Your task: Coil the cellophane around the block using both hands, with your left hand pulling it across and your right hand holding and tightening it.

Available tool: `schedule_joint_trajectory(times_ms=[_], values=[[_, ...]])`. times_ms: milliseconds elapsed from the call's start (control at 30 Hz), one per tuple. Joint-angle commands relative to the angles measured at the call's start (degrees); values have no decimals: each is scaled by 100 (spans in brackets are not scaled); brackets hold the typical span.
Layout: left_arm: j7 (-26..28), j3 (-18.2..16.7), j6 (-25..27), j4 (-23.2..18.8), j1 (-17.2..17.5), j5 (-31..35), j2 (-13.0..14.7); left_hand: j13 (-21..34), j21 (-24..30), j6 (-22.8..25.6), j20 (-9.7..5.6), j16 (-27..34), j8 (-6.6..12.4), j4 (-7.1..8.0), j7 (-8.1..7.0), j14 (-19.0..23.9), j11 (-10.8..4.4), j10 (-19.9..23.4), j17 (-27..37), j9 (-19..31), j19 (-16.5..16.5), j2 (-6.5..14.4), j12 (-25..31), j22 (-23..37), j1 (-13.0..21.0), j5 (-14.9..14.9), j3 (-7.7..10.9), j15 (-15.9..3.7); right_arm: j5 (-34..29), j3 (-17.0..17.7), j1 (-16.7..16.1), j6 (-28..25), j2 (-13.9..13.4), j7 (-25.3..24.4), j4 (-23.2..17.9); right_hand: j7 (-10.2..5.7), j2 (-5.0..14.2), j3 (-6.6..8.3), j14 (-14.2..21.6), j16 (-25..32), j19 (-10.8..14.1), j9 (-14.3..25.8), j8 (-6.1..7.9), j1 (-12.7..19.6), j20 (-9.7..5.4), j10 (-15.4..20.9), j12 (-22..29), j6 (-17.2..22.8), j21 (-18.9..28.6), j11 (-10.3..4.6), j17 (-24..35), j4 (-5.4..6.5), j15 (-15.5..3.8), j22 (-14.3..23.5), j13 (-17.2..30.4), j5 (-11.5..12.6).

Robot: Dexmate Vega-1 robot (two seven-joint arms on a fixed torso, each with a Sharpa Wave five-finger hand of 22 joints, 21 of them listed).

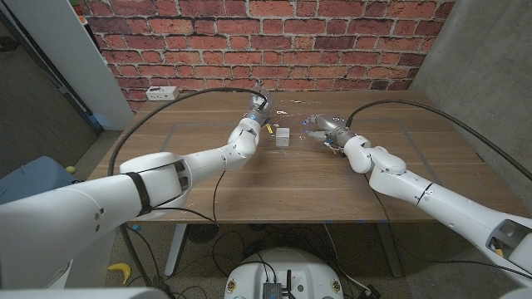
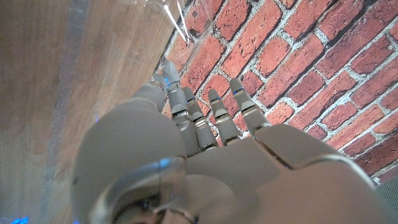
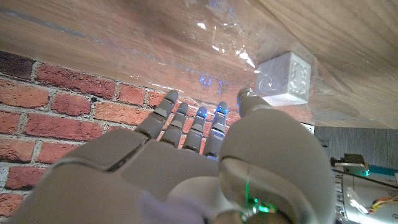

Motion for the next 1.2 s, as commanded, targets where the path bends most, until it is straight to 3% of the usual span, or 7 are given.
schedule_joint_trajectory(times_ms=[33, 200, 500, 700, 733, 933, 1200], values=[[-42, 164, 193, -120, -64, -134, 85, 20, 39, -637, -8, 1, -278, 32, -294, -28, 19, -169, 22, -47, 0, -28, -83, 11, -112, 22, -5, -487, -251, -246, 283, -124, 144, 601, 184, -29, 2, 5, -38, -13, -41, 10, -16, 26, -37, -46, -17, -51, -8, -21, 20, -45, -699, 7, 10, 37], [-196, 185, 405, -358, -50, -76, 209, 32, 14, -1911, 21, -6, -483, 65, -678, -173, 52, -535, 45, -208, -68, -86, -182, 6, -310, 7, -63, -413, -306, -326, 385, -196, 231, 750, 287, -52, 26, -1, -49, -12, -48, 11, -33, 1, -51, -76, -23, -120, -10, -31, 26, -37, -694, 8, 10, 29], [-552, 129, 1020, -901, 59, 143, 420, 30, -93, -3395, 101, -9, -462, 227, -874, -529, 149, -1287, 72, -462, -284, -187, -271, -2, -841, -41, -279, -295, -349, -414, 491, -260, 313, 863, 414, -50, 48, -14, -94, -22, -63, 12, -37, -40, -78, -108, -24, -188, -15, -33, 34, -25, -685, 8, 11, 15], [-595, -245, 967, -2034, 346, 46, 988, 27, -97, -3383, 164, 38, -359, 362, -835, -515, 167, -1248, 101, -504, -277, 46, -201, 0, -998, -18, -237, -248, -377, -462, 541, -316, 359, 903, 445, -58, 58, -19, -116, -26, -68, 13, -30, -60, -92, -124, -22, -204, -17, -29, 38, -23, -684, 9, 11, 7], [-683, -426, 802, -2551, 476, -124, 1251, 26, -81, -3323, 179, 49, -327, 377, -822, -487, 160, -1180, 97, -513, -234, 75, -167, 1, -1024, -13, -228, -235, -384, -464, 543, -349, 379, 891, 455, -51, 59, -19, -116, -25, -67, 14, -31, -62, -88, -127, -23, -211, -16, -26, 38, -23, -680, 9, 11, 7], [-1401, -1120, 127, -4012, 920, -688, 1998, 17, -99, -3025, 283, 138, -218, 532, -663, -199, 233, -872, 96, -558, -261, 157, -43, 6, -1303, -17, -254, -139, -357, -491, 561, -408, 408, 930, 479, -53, 77, -28, -155, -31, -87, 15, -27, -105, -115, -162, -25, -247, -22, -32, 48, -4, -682, 10, 12, -3], [-1913, -1894, -515, -4923, 1479, -1151, 2496, -3, -270, -2866, 482, 101, -254, 1056, -582, -205, 404, -789, 115, -623, -616, -4, -49, 8, -2273, -89, -605, 9, -339, -530, 575, -496, 452, 930, 517, -34, 93, -36, -170, -25, -90, 15, -22, -156, -106, -176, -20, -277, -21, -34, 62, 23, -669, 11, 13, -12]])
